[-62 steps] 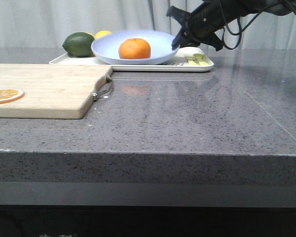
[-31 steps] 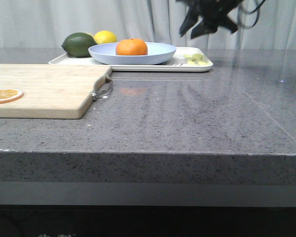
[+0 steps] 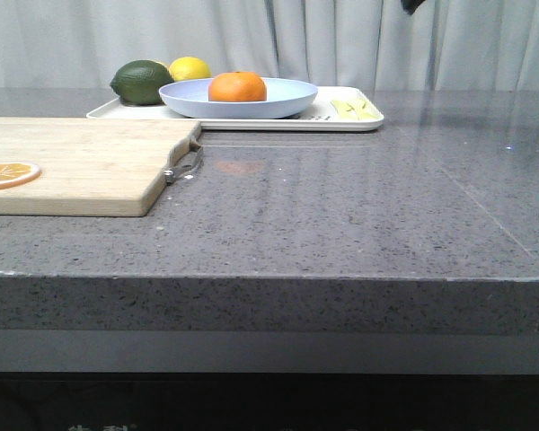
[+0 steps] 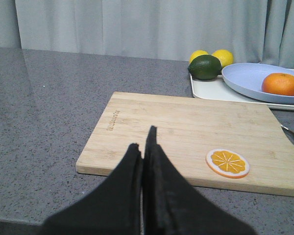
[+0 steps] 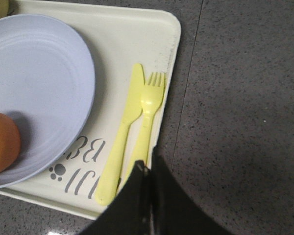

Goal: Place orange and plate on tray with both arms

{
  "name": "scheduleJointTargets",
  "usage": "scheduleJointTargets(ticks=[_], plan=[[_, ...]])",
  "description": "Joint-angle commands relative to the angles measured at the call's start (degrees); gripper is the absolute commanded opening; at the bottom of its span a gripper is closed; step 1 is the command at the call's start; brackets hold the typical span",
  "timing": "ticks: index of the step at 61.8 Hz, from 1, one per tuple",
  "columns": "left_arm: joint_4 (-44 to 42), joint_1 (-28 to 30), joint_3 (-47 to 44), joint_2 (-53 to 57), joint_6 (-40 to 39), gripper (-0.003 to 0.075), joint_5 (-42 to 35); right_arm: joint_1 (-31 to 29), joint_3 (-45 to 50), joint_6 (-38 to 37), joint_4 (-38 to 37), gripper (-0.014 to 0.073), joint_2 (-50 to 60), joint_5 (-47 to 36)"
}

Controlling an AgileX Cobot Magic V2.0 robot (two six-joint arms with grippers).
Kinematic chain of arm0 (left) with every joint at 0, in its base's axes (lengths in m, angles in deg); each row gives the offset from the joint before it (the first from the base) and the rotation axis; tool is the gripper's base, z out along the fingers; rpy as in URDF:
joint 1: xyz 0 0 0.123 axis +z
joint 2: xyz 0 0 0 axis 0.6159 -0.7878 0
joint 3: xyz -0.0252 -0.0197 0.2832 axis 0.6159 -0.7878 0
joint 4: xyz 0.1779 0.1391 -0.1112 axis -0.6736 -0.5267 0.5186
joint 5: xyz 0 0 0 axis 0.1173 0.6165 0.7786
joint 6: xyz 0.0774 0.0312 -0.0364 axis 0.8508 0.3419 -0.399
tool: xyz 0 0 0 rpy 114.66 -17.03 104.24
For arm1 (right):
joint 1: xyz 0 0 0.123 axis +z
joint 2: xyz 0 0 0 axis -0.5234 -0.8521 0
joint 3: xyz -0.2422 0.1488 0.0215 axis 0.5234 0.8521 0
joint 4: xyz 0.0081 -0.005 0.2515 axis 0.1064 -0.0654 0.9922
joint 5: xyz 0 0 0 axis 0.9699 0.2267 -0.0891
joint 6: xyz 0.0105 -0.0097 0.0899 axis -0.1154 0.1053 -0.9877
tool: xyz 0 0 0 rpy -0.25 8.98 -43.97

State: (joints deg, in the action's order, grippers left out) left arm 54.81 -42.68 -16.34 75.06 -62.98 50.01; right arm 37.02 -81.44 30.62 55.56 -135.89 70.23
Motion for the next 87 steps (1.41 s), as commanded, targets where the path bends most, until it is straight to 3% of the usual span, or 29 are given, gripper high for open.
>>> scheduleJointTargets(ticks=[1, 14, 36, 68, 87], plan=[[-0.08, 0.06, 1.36, -0.65, -0.49, -0.0018, -4.57, -0.31, 2.6, 0.58, -1.16, -0.006, 8.6, 4.18], [-0.08, 0.06, 1.36, -0.65, -0.49, -0.0018, -4.57, -0.64, 27.8, 5.16, -9.0, -0.0062, 23.21, 4.01], [-0.08, 0.06, 1.36, -0.65, -0.49, -0.0018, -4.57, -8.53, 68.59, 7.43, -9.04, -0.0062, 47.63, -3.17], [-0.08, 0.06, 1.36, -0.65, -0.49, -0.0018, -4.57, -7.64, 119.12, 7.57, -6.96, -0.0062, 87.4, -44.37], [-0.08, 0.06, 1.36, -0.65, -0.49, -0.0018, -4.57, -7.64, 132.31, 7.57, -5.02, -0.0062, 110.83, -57.41]])
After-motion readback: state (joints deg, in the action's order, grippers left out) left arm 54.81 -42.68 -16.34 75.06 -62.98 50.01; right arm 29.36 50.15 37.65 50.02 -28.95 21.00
